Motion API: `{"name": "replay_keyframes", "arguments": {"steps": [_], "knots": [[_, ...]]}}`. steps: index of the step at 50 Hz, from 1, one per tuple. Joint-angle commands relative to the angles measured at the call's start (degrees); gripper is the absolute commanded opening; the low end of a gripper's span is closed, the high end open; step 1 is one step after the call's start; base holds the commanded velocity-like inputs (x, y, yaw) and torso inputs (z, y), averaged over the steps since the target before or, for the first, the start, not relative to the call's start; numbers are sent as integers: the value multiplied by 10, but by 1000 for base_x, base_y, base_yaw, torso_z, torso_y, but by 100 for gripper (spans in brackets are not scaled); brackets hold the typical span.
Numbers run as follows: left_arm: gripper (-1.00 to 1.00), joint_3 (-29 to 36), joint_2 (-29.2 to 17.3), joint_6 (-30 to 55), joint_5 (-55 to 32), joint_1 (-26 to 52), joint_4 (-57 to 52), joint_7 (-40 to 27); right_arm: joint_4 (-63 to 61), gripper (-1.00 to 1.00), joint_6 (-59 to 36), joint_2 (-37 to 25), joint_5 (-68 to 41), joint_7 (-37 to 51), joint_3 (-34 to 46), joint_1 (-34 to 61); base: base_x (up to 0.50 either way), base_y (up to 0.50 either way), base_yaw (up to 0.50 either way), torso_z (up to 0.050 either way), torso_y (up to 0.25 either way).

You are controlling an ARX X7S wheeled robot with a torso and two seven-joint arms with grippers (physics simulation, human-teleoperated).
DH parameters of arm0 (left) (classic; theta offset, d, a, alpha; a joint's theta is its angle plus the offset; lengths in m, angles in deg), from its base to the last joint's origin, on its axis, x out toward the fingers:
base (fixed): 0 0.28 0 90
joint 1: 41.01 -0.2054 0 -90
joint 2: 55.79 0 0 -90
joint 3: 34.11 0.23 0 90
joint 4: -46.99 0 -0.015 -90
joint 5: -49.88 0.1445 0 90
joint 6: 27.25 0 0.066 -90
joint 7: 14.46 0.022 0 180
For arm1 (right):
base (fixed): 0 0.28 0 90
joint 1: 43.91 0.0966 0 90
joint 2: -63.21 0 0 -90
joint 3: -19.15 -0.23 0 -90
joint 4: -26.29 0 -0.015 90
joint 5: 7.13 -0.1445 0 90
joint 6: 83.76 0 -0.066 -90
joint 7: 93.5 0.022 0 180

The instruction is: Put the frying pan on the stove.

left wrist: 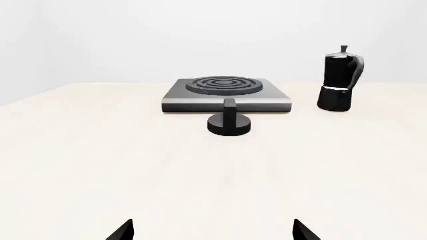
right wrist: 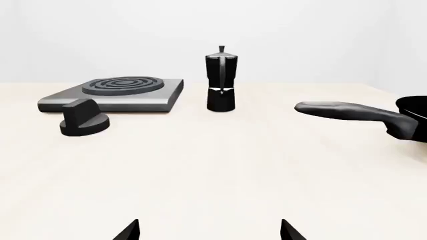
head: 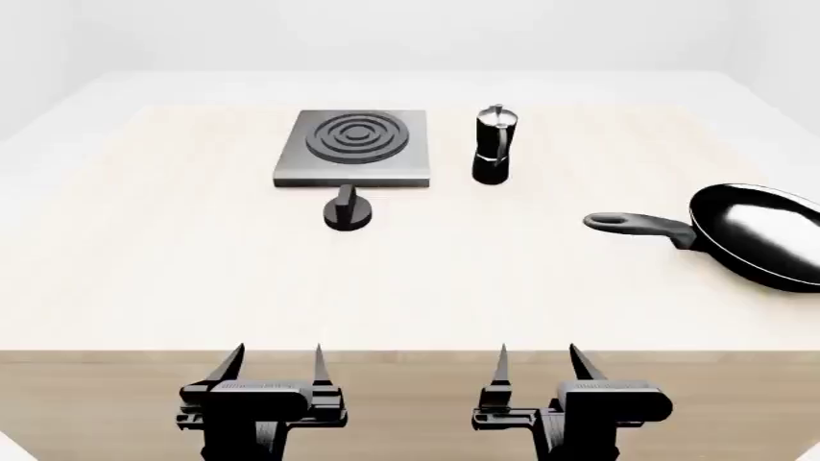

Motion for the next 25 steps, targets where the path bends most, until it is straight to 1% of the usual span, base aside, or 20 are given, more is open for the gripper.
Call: {"name": "replay_keyframes", "arguments": {"steps": [1,7,13,25], "knots": [[100,12,-9,19,-17,-11,-30,-4,-42,100,-38,-8,-8,14,14,-1,0,0,0,0,0],[100,32,-24,60,-13,-19,-97,-22,-139,100,-107,-24,-1,30,38,0,0,0,0,0,0],[100,45,-37,110,-11,-14,-155,-27,-181,100,-127,-36,-4,32,49,-2,0,0,0,0,0],[100,60,-47,128,-13,-12,-189,-41,-223,100,-156,-47,-24,41,52,2,17,0,0,0,0]]}}
